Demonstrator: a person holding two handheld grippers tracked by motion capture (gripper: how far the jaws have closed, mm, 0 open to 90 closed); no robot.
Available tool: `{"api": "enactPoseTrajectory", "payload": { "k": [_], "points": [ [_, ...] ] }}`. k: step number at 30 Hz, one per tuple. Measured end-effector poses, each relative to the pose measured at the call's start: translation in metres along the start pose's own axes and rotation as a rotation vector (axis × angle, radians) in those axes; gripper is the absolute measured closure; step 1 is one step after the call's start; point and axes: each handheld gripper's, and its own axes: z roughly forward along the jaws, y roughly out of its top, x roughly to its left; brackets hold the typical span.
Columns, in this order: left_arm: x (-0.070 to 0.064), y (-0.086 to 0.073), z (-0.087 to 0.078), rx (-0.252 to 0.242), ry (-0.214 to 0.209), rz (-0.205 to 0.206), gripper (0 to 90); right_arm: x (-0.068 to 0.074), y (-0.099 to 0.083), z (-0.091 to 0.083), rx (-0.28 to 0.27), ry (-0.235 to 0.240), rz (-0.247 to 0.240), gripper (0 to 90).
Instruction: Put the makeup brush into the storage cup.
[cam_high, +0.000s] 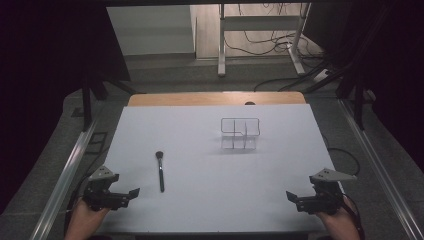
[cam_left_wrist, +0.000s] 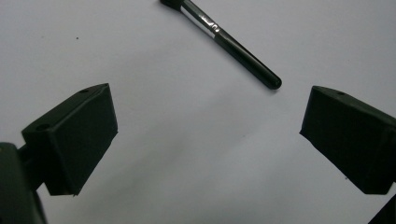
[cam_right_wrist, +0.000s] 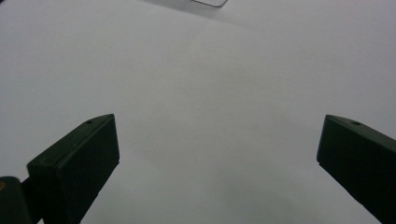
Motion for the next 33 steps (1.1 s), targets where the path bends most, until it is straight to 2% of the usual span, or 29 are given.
{"api": "enactPoseTrajectory", "payload": {
  "k": [18,33],
  "points": [
    [-0.001,0.019,0.009,0.050,0.016,0.053,3.3,0.001,0.001,0.002,0.022,-0.003,0.003,0.0],
    [0.005,0.037,0.015,0.089,0.032,0.051,2.9,0.000,0.000,0.002,0.028,-0.001,0.010,0.0]
  ]
}}
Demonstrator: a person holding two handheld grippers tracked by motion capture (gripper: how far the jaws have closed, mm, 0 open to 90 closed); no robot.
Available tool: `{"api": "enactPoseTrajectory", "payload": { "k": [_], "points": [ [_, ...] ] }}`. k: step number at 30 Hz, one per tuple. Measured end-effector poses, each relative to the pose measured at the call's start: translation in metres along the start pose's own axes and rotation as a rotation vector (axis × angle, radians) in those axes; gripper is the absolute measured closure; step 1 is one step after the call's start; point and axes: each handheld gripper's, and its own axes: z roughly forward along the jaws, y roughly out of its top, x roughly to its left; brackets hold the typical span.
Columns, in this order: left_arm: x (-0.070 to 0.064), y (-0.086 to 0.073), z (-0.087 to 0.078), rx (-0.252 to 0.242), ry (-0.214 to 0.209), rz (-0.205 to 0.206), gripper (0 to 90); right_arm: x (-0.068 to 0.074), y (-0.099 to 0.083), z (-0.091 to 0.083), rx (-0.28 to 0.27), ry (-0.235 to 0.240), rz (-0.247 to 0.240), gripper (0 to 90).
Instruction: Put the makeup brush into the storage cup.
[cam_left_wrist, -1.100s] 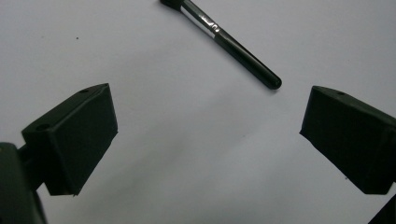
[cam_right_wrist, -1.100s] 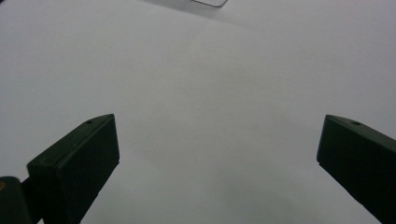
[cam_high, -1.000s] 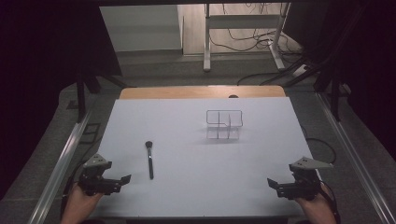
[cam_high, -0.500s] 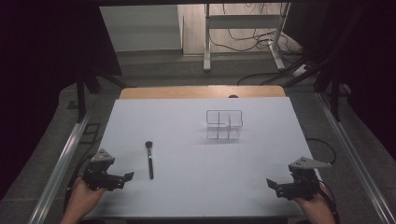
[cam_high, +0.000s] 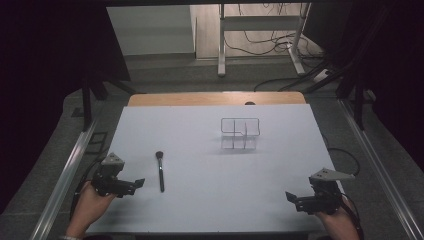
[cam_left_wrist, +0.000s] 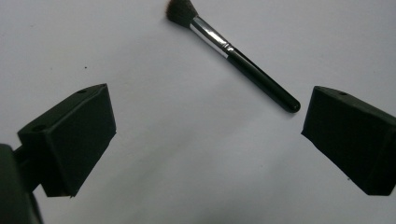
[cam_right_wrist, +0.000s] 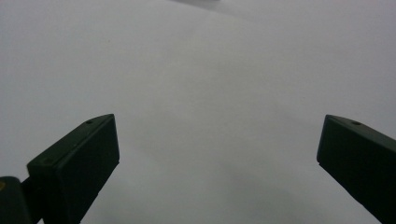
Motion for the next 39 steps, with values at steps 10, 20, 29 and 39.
{"api": "enactPoseTrajectory", "payload": {
  "k": [10,20,29,39],
  "points": [
    [0.000,0.015,0.008,0.050,0.004,0.021,2.7,0.000,0.000,0.000,0.000,-0.003,0.003,0.0],
    [-0.004,0.030,0.016,0.073,-0.017,0.029,2.7,-0.001,0.000,0.000,0.003,-0.012,0.000,0.0],
    [-0.008,0.039,0.026,0.104,-0.018,0.042,2.7,-0.001,0.000,0.000,0.010,-0.018,-0.004,0.0],
    [-0.011,0.048,0.036,0.132,-0.009,0.054,2.8,0.000,0.000,0.000,0.013,-0.017,-0.007,0.0]
  ]
}}
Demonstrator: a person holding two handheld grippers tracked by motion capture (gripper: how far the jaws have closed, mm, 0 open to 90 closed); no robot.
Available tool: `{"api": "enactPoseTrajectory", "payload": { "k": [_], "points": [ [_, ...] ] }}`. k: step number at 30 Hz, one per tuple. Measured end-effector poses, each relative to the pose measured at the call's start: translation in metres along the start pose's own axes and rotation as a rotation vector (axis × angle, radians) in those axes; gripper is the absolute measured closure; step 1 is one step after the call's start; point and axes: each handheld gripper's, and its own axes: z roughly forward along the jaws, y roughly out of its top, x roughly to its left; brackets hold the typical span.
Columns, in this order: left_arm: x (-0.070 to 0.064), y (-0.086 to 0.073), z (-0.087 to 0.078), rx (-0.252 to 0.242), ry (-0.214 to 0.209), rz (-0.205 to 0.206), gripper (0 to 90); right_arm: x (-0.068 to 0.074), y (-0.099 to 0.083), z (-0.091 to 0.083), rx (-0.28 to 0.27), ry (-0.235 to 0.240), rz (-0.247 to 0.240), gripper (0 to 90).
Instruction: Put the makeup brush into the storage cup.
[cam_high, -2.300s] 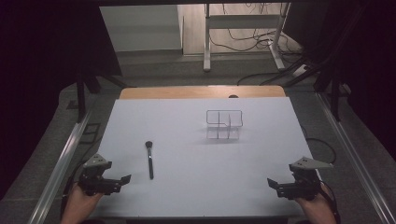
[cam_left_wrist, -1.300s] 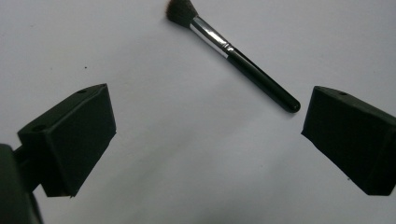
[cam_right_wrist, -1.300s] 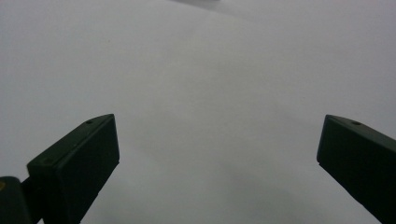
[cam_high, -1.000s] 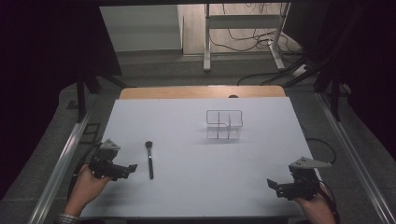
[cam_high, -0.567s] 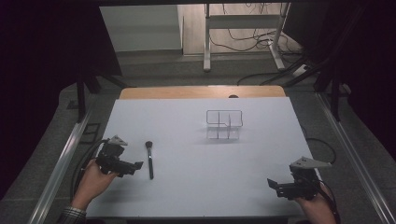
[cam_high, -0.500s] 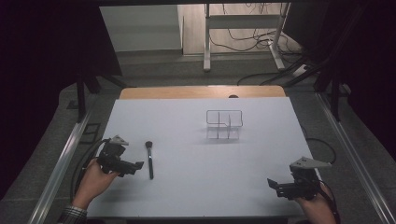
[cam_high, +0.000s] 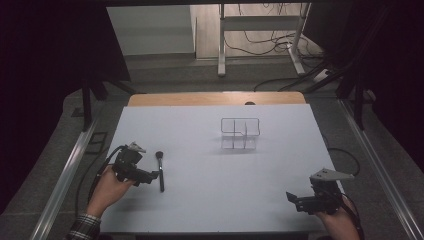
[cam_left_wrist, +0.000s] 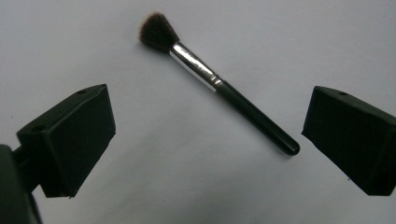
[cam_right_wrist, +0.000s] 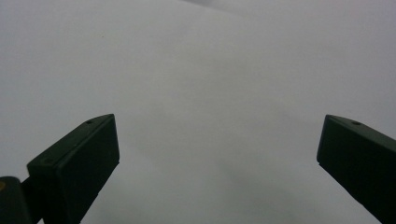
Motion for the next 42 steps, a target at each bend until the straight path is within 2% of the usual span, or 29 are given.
{"api": "enactPoseTrajectory", "payload": {
  "k": [10,24,28,32,37,42],
  "points": [
    [-0.005,0.010,0.010,0.025,-0.006,0.006,3.0,0.001,0.000,0.000,0.008,0.006,0.002,0.0],
    [-0.014,0.029,0.021,0.052,0.007,0.022,2.2,0.000,0.000,0.001,0.011,0.010,-0.002,0.0],
    [-0.011,0.028,0.027,0.064,0.014,0.000,1.8,0.000,-0.001,0.002,0.015,0.010,-0.001,0.0],
    [-0.011,0.025,0.036,0.093,0.021,0.004,2.0,0.001,-0.001,0.002,0.021,0.012,-0.003,0.0],
    [-0.011,0.024,0.042,0.108,0.022,-0.004,2.6,0.001,-0.001,0.003,0.029,0.014,-0.002,0.0],
    [-0.012,0.022,0.048,0.128,0.011,-0.005,2.6,0.001,-0.001,0.003,0.029,0.016,-0.005,0.0]
  ]
}}
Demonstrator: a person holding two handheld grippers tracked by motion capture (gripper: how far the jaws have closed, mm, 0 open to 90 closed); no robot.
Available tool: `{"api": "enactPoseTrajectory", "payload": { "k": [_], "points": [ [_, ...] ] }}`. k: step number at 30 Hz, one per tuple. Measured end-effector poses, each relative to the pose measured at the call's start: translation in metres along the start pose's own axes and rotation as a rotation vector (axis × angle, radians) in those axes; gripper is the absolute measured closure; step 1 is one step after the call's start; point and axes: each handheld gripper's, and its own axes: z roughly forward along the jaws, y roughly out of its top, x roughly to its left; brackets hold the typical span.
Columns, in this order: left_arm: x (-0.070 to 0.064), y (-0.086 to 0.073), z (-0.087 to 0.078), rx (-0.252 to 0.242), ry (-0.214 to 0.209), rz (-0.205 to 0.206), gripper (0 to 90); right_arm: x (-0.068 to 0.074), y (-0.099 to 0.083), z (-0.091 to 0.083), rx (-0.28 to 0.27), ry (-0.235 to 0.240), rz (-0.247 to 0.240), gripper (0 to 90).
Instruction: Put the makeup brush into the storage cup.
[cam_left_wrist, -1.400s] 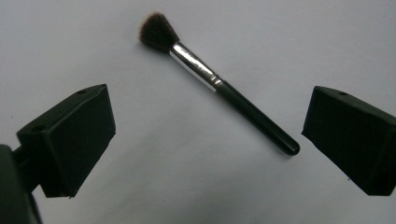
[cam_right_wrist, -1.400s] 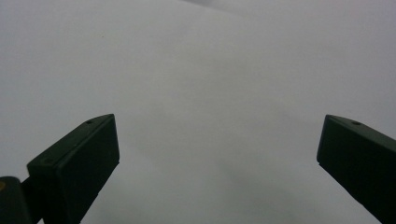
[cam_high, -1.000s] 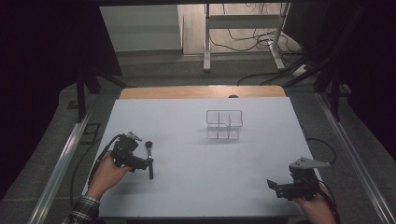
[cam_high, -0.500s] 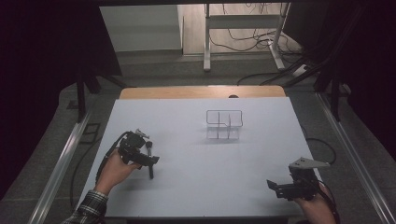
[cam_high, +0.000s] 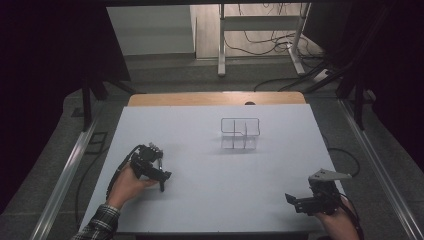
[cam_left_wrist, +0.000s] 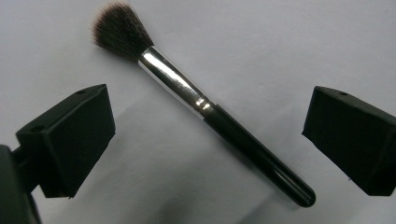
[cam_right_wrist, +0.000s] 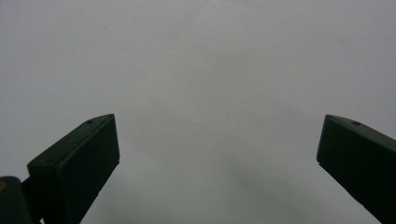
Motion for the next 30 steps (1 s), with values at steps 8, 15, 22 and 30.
{"api": "enactPoseTrajectory", "payload": {
  "k": [8,15,22,30],
  "points": [
    [-0.004,-0.001,0.008,0.041,0.013,0.004,12.4,0.000,0.000,0.000,0.004,0.002,-0.004,0.0],
    [-0.007,-0.004,0.003,0.063,0.004,-0.006,51.5,0.001,0.000,0.001,0.009,0.004,-0.010,0.0],
    [-0.009,-0.006,-0.001,0.083,-0.006,0.008,79.3,0.001,-0.001,0.001,0.013,0.008,-0.013,0.0],
    [-0.006,-0.011,-0.001,0.038,-0.020,0.004,79.5,0.002,0.000,0.001,0.017,0.012,-0.019,0.0]
  ]
}}
